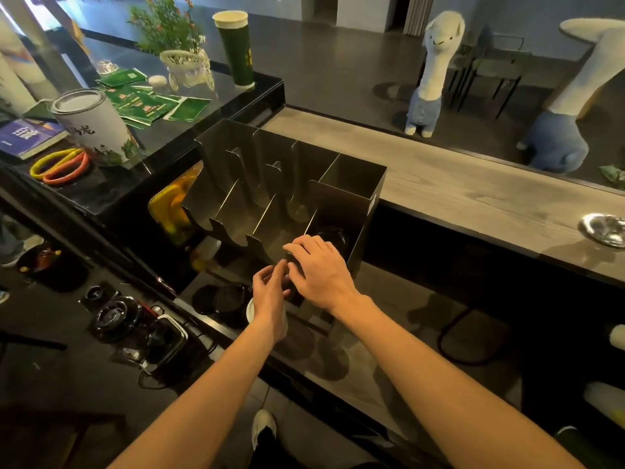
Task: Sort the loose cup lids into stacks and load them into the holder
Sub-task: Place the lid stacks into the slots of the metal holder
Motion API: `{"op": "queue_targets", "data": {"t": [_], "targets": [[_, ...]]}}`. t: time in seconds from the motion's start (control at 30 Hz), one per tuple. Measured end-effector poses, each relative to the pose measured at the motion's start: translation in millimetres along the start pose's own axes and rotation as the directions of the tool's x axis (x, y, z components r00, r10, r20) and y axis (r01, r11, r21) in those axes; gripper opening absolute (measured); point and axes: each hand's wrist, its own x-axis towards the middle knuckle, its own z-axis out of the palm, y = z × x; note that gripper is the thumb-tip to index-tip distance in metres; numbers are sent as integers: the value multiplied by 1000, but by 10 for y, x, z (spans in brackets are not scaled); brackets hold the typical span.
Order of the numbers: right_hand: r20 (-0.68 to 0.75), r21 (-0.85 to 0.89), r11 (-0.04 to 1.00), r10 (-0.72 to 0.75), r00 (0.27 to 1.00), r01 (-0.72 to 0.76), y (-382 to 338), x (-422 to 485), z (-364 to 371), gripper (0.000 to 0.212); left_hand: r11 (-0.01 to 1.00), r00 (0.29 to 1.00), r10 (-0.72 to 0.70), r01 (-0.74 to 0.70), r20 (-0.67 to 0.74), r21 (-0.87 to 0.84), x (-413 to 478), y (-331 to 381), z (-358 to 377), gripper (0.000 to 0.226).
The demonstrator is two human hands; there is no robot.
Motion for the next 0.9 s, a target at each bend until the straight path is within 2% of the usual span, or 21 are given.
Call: {"op": "queue_targets", "data": {"t": [0.2,0.33,0.43,0.6,0.7,0.77,0.83,0.9], "targets": [[-5,10,1000,-23,1000,23,-344,183,289,32,995,1000,23,-23,-7,94,219,49,-466,32],[135,69,998,7,991,-16,-555,229,628,33,981,993,-53,71,-104,179,442,-110,-762,15],[262,97,989,82,962,-111,-594,192,877,35,939,983,-134,166,-126,300,640,-244,-909,11],[435,39,955,249,865,-294,-520,63,1199,41,883,978,-190,207,-84,420,781,-364,-1026,33],[470,-27,932,331,818,-361,-451,-45,1274,50,838,964,-257,257,-68,481,860,-440,-1043,44],[513,-75,900,405,757,-430,-405,-111,1314,58,814,945,-321,305,-55,495,891,-485,-1047,49],[569,-59,826,489,661,-561,-366,-158,1364,63,807,926,-378,332,-6,489,906,-556,-1081,52],[619,61,670,555,555,-739,-327,-172,1413,63,804,898,-436,359,60,474,921,-609,-1137,54]]}}
